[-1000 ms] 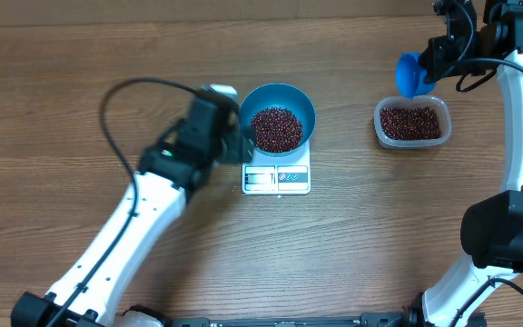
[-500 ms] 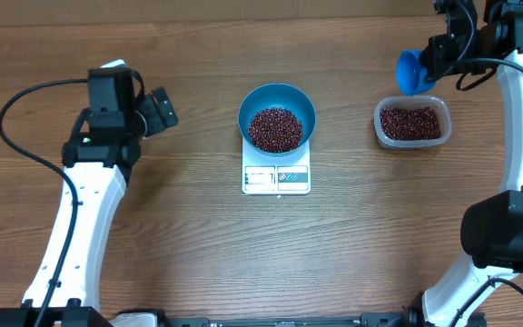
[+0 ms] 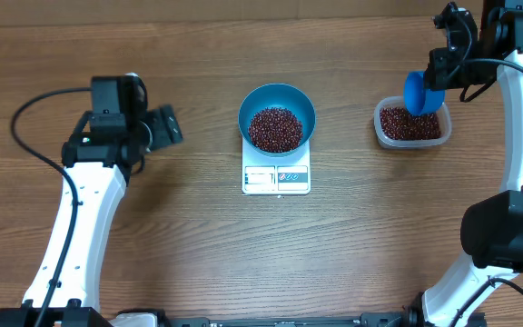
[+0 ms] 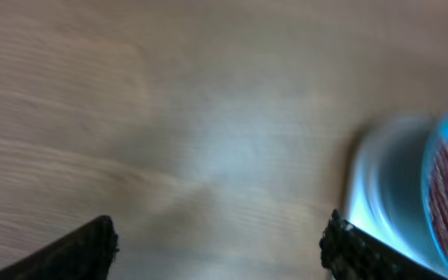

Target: Scoop item into bowl and weigh 150g on scale

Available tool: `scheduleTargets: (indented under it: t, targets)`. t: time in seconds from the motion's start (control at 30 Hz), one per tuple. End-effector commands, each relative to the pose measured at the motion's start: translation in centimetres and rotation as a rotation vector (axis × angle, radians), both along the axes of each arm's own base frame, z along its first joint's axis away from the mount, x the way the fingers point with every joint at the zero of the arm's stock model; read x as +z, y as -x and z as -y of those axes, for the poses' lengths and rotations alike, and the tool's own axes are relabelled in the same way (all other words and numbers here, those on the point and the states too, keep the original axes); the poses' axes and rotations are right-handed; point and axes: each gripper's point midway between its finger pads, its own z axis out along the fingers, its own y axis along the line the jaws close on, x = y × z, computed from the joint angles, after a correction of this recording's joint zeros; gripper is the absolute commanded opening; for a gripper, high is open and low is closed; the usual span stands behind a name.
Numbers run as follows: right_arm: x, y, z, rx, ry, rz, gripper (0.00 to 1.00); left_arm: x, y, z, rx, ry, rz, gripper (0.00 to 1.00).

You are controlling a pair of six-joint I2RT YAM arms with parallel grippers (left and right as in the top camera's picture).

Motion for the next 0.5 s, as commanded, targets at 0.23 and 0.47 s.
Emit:
scheduleTargets:
  t: [0.23, 0.47]
  targets:
    - [0.7, -0.1, 0.2, -0.004, 0.015, 0.011, 0.04, -4.0, 6.1, 11.0, -0.403, 0.032, -0.265, 1.00]
    - [0.7, -0.2, 0.2, -0.004, 0.016, 0.012, 0.04, -8.2, 8.7, 16.6, -0.499, 0.013, -0.406, 0.99]
